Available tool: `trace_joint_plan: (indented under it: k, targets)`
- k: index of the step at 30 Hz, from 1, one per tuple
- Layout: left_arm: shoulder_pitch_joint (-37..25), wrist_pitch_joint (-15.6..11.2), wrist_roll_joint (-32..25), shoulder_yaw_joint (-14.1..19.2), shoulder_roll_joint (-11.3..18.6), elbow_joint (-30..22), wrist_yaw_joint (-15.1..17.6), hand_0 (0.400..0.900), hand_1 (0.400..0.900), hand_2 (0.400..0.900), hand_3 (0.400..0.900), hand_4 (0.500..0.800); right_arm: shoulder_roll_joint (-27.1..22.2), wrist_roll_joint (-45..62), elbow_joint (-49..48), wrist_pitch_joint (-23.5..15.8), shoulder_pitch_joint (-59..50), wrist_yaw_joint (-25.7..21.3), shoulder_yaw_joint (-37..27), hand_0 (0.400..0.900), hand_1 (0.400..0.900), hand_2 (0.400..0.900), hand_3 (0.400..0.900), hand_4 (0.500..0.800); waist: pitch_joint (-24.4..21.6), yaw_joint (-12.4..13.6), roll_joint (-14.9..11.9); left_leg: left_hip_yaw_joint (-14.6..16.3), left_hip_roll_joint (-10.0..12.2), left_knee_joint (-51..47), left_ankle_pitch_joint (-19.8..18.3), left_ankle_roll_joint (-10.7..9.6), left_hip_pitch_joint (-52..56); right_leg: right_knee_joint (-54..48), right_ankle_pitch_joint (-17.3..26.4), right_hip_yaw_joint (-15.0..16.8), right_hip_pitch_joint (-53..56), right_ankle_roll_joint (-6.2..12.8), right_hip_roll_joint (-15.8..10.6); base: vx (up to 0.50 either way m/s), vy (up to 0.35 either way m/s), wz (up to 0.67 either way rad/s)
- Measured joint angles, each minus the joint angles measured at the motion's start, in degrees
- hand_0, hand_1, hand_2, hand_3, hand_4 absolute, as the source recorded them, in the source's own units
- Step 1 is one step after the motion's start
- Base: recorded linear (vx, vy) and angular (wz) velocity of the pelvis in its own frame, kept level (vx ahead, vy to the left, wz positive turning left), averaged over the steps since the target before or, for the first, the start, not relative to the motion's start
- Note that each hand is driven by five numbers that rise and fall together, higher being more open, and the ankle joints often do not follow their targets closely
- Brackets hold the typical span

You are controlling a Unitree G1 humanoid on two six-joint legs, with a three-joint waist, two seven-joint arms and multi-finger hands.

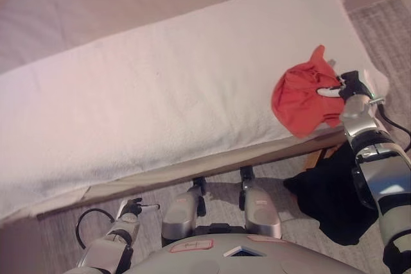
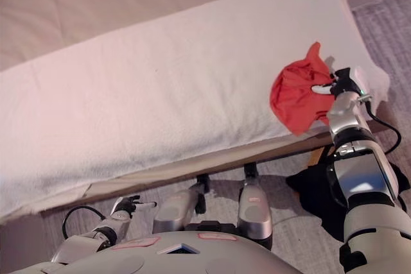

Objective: Put the clothes on the bed into the basket.

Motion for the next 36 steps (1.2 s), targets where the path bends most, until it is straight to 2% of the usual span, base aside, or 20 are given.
trace_joint_plan:
  k: [4,7,10,22,29,30,31,32,36]
  targets:
    - [0.15,0.15,1.03,0.0,0.02,0.03,-0.45,0.9,0.9,0.9,0.9,0.8,-1.12,0.04,-0.54,0.28,4.43,0.31,-4.28,0.4,0.4,0.4,0.4,0.5,-1.46,-0.72,-0.24,2.66,0.59,-0.03,-1.2,-0.21,1.92,-0.61,0.02,2.47,0.88,-0.01,0.86,0.06,0.012,-0.35]
    - [0.22,0.41,1.14,0.0,0.04,0.2,-1.05,0.9,0.9,0.9,0.9,0.8,-2.41,0.07,-0.68,0.41,7.33,0.84,-5.81,0.4,0.4,0.4,0.4,0.5,-2.31,-2.41,-0.02,4.02,0.75,-0.03,-1.8,-0.28,2.85,-0.81,0.0,3.85,1.18,0.04,1.18,0.04,0.024,-0.34]
    - [0.43,0.67,1.19,0.0,0.01,0.26,-1.59,0.9,0.9,0.9,0.9,0.8,-4.17,0.13,0.22,0.45,8.93,0.99,-6.55,0.4,0.4,0.4,0.4,0.5,-2.83,-2.77,0.63,5.8,0.77,-0.08,-2.38,-0.1,3.76,-0.87,-0.03,5.51,1.27,0.19,1.3,0.01,0.025,-0.19]
    - [1.13,0.66,3.05,-1.86,0.0,0.66,-2.81,0.9,0.9,0.9,0.9,0.8,-14.2,-0.01,9.64,0.9,13.37,2.29,-13.7,0.4,0.4,0.4,0.4,0.5,-5.21,-5.76,5.32,6.97,0.27,-0.09,-3.21,0.0,3.84,-1.14,-0.1,6.51,0.86,0.17,0.81,0.0,0.006,-0.05]
    - [0.83,1.12,4.44,-1.92,-0.07,1.28,-3.19,0.9,0.9,0.9,0.9,0.8,-15.59,-0.01,9.71,1.24,14.87,2.4,-15.47,0.402,0.402,0.402,0.402,0.501,-5.02,-7.16,8.62,7.86,0.49,-0.62,-4.1,-1.06,3.81,-1.87,-0.09,6.85,0.55,0.19,0.96,0.01,-0.043,-0.02]
    - [0.73,1.14,4.46,-1.91,-0.07,1.28,-3.18,0.9,0.9,0.9,0.9,0.8,-15.59,-0.01,9.7,1.26,15.12,2.42,-15.48,0.533,0.533,0.533,0.533,0.58,-5.0,-7.17,8.78,7.87,0.55,-0.63,-4.12,-1.09,3.79,-1.88,-0.09,6.84,0.51,0.19,1.01,0.02,-0.038,0.02]
    - [0.66,1.16,4.48,-1.92,-0.08,1.28,-3.19,0.9,0.9,0.9,0.9,0.8,-15.61,-0.01,9.74,1.29,15.2,2.5,-15.48,0.637,0.637,0.637,0.637,0.642,-4.95,-7.17,8.91,7.89,0.62,-0.63,-4.15,-1.12,3.76,-1.89,-0.09,6.84,0.46,0.19,1.06,0.02,-0.041,0.05]
    - [0.62,1.15,4.56,-1.92,-0.08,1.28,-3.19,0.9,0.9,0.9,0.9,0.8,-15.63,-0.01,9.82,1.3,15.27,2.54,-15.5,0.9,0.9,0.9,0.9,0.8,-4.93,-7.14,8.94,7.89,0.66,-0.63,-4.18,-1.16,3.73,-1.9,-0.09,6.77,0.44,0.19,1.07,0.02,-0.044,0.11]
    - [0.47,1.22,5.0,-1.92,-0.14,1.29,-3.22,0.9,0.9,0.9,0.9,0.8,-15.72,0.01,11.14,1.3,15.29,2.61,-16.57,0.9,0.9,0.9,0.9,0.8,-4.92,-6.96,8.91,7.2,0.69,-0.63,-4.19,-1.18,3.52,-1.95,-0.09,5.63,0.7,0.18,0.92,0.02,-0.041,0.14]
